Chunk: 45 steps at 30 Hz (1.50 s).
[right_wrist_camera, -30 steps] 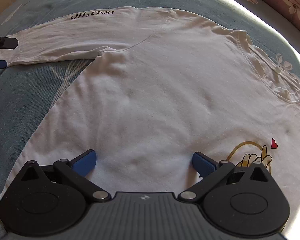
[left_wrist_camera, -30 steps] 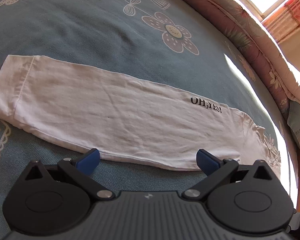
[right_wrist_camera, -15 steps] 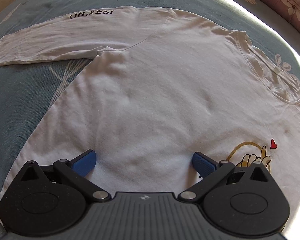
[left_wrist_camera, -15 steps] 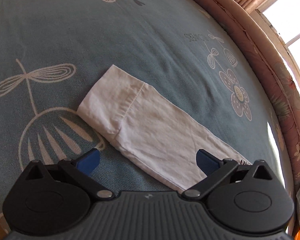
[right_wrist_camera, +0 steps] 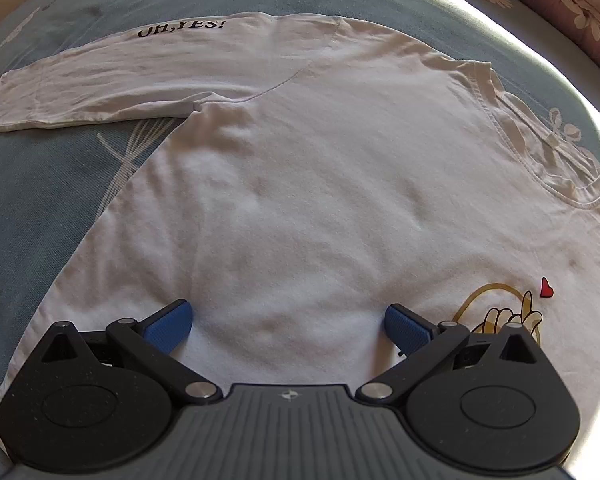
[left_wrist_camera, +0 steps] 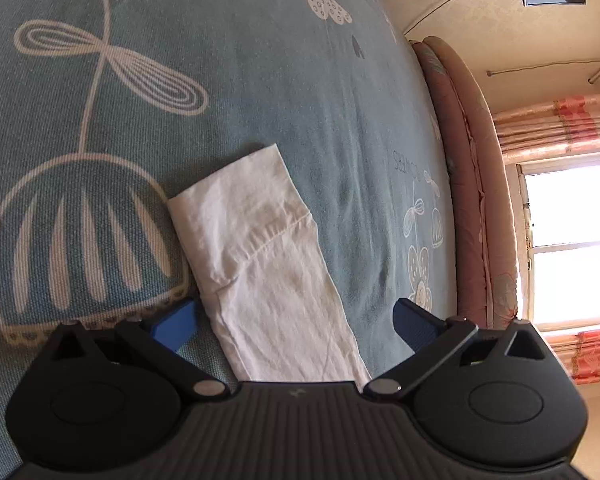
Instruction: Fold clothes
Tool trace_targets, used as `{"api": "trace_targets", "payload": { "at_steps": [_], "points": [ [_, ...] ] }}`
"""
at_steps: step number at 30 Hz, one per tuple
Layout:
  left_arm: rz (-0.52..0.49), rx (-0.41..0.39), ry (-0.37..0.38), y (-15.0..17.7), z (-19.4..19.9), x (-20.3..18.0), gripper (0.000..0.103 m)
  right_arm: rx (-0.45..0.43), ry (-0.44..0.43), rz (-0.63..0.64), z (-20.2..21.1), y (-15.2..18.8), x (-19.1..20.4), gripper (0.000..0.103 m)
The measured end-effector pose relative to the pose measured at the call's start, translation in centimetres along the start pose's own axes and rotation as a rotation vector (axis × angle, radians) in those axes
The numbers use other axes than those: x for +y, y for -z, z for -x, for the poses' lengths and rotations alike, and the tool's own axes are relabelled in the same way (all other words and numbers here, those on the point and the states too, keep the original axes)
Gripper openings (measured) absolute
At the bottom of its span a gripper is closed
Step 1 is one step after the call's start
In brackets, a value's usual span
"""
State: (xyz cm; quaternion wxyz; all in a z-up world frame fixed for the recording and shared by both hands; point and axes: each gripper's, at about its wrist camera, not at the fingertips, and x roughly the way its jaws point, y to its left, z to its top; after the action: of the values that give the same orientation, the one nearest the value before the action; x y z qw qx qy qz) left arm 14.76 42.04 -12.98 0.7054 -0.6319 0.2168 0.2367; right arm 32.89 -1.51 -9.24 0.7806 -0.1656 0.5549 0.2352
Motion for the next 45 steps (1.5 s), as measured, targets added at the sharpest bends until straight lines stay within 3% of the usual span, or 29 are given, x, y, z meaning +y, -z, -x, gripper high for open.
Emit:
{"api": "trace_targets", "payload": {
  "at_steps": [8,12,17,25,29,32,42,45],
  "points": [
    [0.094,-0.058,0.096,-0.3,0.6,0.8,0.102,-0.006,-0.001,0.001,0.0,0.1,-0.2,0.103],
    [0.145,-0.003,0.177,1.0,-0.6,1.1,0.102,-0.01,0.0,0.002,0.1,0.2,-0.1,0.103],
    [0.1,0.047,0.189,2.4,-2.6,-0.2,0.102,-0.007,0.0,-0.001,0.1,0.1,-0.1,0.103],
    [0.094,-0.057,0.189,1.1,-2.3,0.1,0.102,-0.005,-0.003,0.001,0.1,0.0,-0.1,0.103],
    [0.006,-0.052,0.164,1.5,-3.0,-1.4,0.102,-0.018,-0.002,0.001,0.1,0.2,-0.1,0.103],
    [0.075,-0.051,0.205,1.4,-3.0,-1.6,0.102,-0.015,-0.001,0.001,0.1,0.1,-0.1,0.103],
    [0.116,-0.151,0.224,1.0,-3.4,-0.6,0.102,-0.015,0.0,-0.001,0.1,0.2,-0.1,0.103],
    [0.078,-0.118,0.235,1.4,-3.8,-1.7,0.102,-0.02,0.0,-0.001,0.1,0.2,-0.2,0.103]
  ]
}}
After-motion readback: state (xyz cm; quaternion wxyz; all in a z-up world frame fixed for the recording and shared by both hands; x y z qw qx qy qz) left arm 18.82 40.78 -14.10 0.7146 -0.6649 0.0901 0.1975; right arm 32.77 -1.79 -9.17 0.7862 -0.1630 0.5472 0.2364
